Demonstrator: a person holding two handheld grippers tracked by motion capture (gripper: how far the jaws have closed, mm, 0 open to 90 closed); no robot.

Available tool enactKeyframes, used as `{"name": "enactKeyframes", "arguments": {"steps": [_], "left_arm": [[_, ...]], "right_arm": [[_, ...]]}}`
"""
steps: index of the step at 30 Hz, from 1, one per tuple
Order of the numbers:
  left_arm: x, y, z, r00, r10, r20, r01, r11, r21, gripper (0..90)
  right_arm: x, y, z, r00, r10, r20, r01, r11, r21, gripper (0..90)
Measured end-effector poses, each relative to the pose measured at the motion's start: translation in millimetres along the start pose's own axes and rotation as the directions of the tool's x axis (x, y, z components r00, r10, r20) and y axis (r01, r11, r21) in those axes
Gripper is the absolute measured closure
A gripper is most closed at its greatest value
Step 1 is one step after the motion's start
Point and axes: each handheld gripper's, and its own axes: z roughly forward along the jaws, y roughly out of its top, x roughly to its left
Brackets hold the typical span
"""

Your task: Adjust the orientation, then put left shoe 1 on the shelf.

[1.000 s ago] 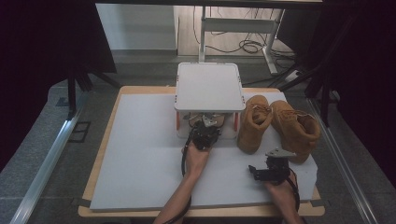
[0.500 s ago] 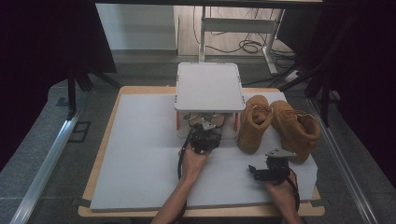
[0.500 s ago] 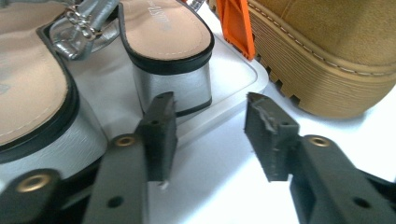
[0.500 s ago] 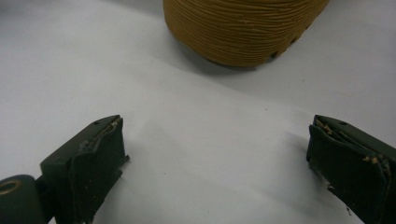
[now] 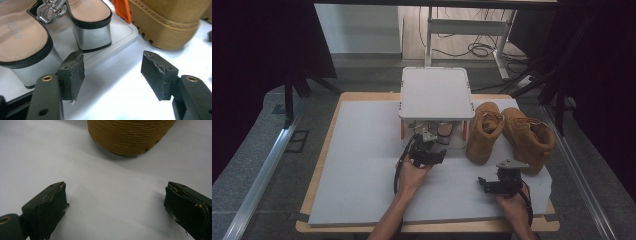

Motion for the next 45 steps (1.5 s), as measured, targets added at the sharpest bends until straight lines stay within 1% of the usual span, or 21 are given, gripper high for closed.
{"name": "enactKeyframes", "arguments": {"steps": [3, 4, 6, 8, 10, 13, 16, 17, 19, 23, 27, 30, 31, 40, 45], "left_arm": [[0.5, -0.3, -6.5, 0.9999, 0.003, 0.017, -0.003, 1.0, -0.009, 31.5], [0.5, -0.4, -7.8, 0.9999, 0.006, 0.015, -0.006, 0.9999, -0.008, 30.7], [-0.4, -0.8, -10.4, 0.9997, 0.024, 0.007, -0.024, 0.9997, 0.01, 27.3], [-1.4, -2.2, -13.0, 0.9994, 0.035, 0.004, -0.035, 0.9993, 0.012, 25.5], [-0.6, -4.3, -14.7, 0.9991, 0.04, 0.016, -0.04, 0.9991, 0.014, 23.2], [0.5, -7.4, -15.7, 0.9985, 0.051, 0.018, -0.052, 0.9986, 0.013, 18.7], [2.5, -10.2, -16.4, 0.9978, 0.059, 0.03, -0.06, 0.9979, 0.025, 13.6], [3.0, -11.7, -17.9, 0.997, 0.069, 0.034, -0.07, 0.9973, 0.024, 13.5], [3.1, -13.0, -19.0, 0.9969, 0.067, 0.043, -0.068, 0.9974, 0.025, 12.4], [4.5, -17.2, -24.3, 0.9949, 0.083, 0.058, -0.085, 0.9959, 0.032, 11.8], [7.0, -22.5, -29.9, 0.9939, 0.093, 0.06, -0.095, 0.9946, 0.04, 11.7], [8.8, -26.6, -33.1, 0.9927, 0.106, 0.058, -0.109, 0.9921, 0.061, 11.6], [9.9, -29.1, -34.7, 0.9919, 0.111, 0.062, -0.114, 0.992, 0.053, 11.5], [16.9, -46.6, -46.9, 0.9935, 0.098, 0.057, -0.102, 0.9929, 0.062, 11.4], [18.6, -54.0, -54.4, 0.993, 0.103, 0.057, -0.107, 0.9919, 0.068, 11.3]], "right_arm": [[0.0, 0.0, 0.0, 1.0, 0.001, 0.0, -0.001, 1.0, 0.0, 4.1], [0.0, 0.0, -0.1, 1.0, 0.001, 0.0, -0.001, 1.0, 0.001, 4.1], [-0.1, 0.0, 0.0, 1.0, -0.001, 0.0, 0.001, 1.0, 0.0, 4.1], [-0.1, 0.0, 0.0, 1.0, -0.001, 0.0, 0.001, 1.0, 0.0, 4.2], [-0.1, 0.0, 0.0, 1.0, -0.001, 0.0, 0.001, 1.0, 0.0, 4.1], [-0.2, 0.0, 0.0, 1.0, -0.002, 0.0, 0.002, 1.0, 0.0, 4.2], [-0.1, 0.0, 0.0, 1.0, -0.001, 0.0, 0.001, 1.0, 0.0, 4.1], [-0.1, 0.0, 0.0, 1.0, -0.001, 0.0, 0.001, 1.0, 0.0, 4.1], [-0.1, 0.0, 0.0, 1.0, -0.001, 0.0, 0.001, 1.0, 0.0, 4.2], [0.0, 0.0, 0.0, 1.0, 0.0, 0.0, 0.0, 1.0, 0.0, 4.2], [-0.1, 0.0, 0.0, 1.0, -0.001, 0.001, 0.001, 1.0, 0.0, 4.2], [0.0, 0.0, 0.0, 1.0, -0.001, 0.001, 0.001, 1.0, 0.0, 4.2], [-0.1, 0.0, 0.0, 1.0, -0.001, 0.001, 0.001, 1.0, 0.0, 4.2], [-0.1, 0.0, 0.0, 1.0, -0.002, 0.001, 0.002, 1.0, 0.0, 4.2], [-0.2, 0.0, 0.1, 1.0, -0.001, 0.0, 0.001, 1.0, 0.0, 4.1]]}}
